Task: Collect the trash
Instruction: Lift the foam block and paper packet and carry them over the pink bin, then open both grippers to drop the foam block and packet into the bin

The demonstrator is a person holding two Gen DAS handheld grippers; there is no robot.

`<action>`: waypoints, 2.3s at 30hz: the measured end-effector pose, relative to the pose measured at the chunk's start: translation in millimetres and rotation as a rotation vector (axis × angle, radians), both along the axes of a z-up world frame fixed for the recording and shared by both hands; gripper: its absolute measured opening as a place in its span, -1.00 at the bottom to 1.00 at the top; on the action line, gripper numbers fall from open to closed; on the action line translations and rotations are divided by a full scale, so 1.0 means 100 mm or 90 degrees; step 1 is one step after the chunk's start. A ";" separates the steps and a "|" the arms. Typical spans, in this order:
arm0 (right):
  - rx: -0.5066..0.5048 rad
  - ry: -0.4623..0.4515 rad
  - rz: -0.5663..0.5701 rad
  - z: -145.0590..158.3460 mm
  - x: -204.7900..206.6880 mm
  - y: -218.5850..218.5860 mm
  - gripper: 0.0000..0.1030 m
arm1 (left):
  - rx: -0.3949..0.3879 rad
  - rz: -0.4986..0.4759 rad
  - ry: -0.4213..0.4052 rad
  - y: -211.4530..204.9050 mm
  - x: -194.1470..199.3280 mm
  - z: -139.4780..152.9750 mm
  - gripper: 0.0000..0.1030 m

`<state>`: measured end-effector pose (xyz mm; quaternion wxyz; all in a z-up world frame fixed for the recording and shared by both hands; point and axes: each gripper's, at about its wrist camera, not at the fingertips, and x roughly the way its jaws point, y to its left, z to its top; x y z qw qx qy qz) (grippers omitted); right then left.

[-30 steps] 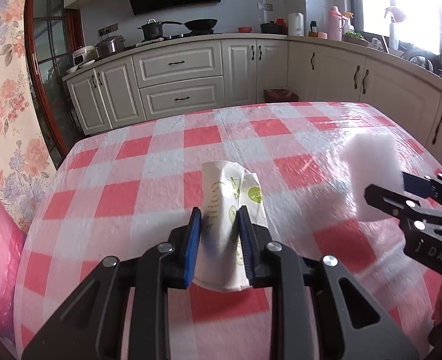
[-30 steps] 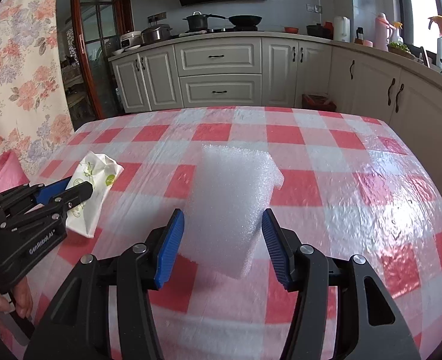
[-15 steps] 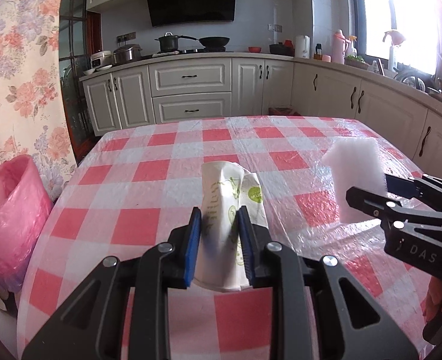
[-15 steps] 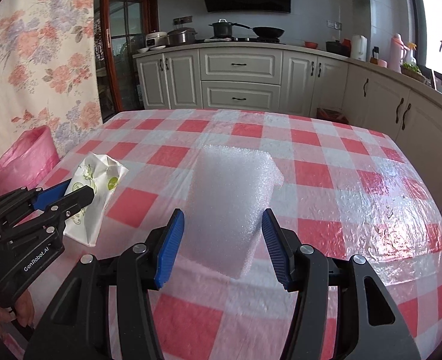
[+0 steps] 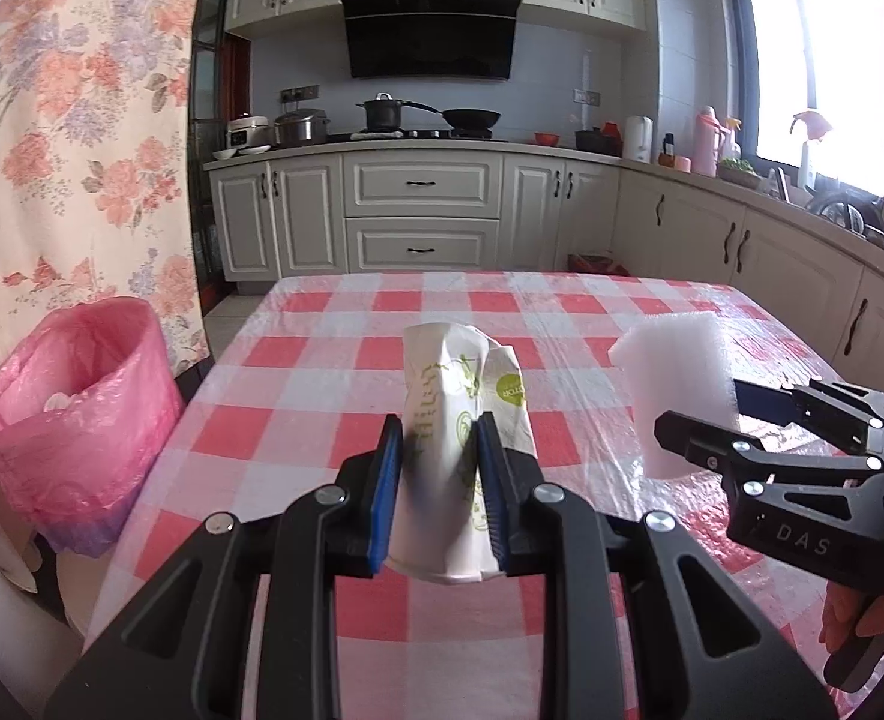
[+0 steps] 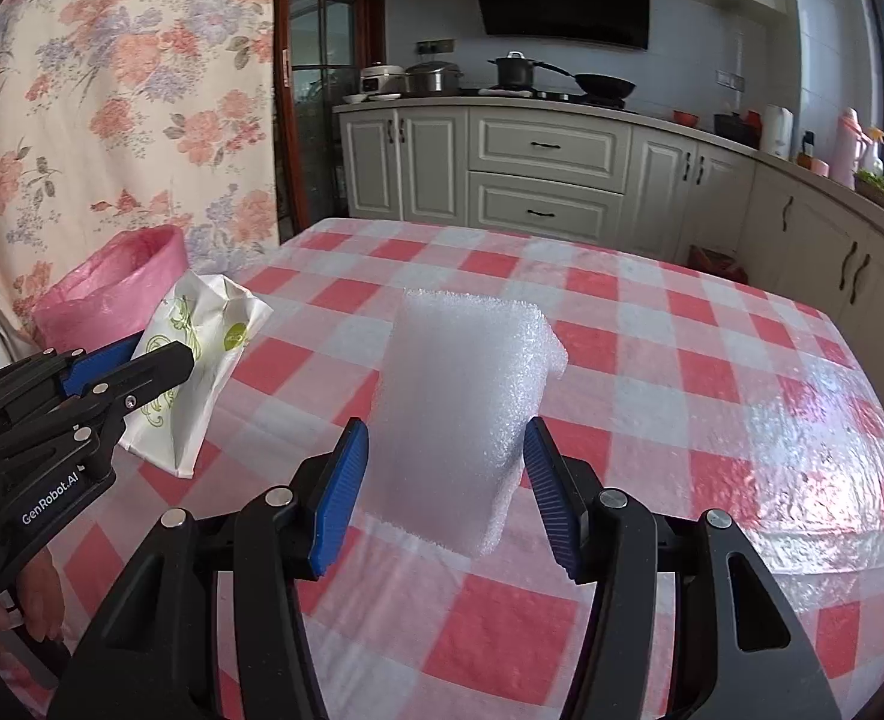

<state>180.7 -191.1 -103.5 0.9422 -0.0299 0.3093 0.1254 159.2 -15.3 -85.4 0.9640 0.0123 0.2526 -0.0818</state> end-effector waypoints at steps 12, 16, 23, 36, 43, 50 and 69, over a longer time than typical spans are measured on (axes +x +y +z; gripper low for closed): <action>0.027 -0.007 0.097 0.18 0.21 0.57 0.01 | -0.012 0.084 -0.032 0.64 0.00 0.26 -0.52; 0.038 -0.011 0.137 0.26 0.33 0.81 0.01 | -0.017 0.116 -0.038 0.86 0.00 0.33 -0.52; 0.058 -0.025 0.224 0.47 0.54 1.38 0.01 | -0.001 0.177 -0.054 1.31 -0.03 0.45 -0.52; 0.078 -0.045 0.374 0.71 0.93 2.40 0.02 | -0.006 0.287 -0.074 2.31 0.13 0.70 -0.52; 0.080 -0.030 0.413 0.67 1.23 2.83 0.03 | -0.018 0.322 -0.051 2.74 0.42 0.60 -0.51; 0.064 -0.019 0.440 0.54 1.49 3.21 0.07 | -0.047 0.344 -0.027 3.07 0.74 0.44 -0.48; 0.071 -0.043 0.362 0.65 1.38 2.71 0.54 | -0.010 0.453 -0.077 2.91 0.23 0.54 0.91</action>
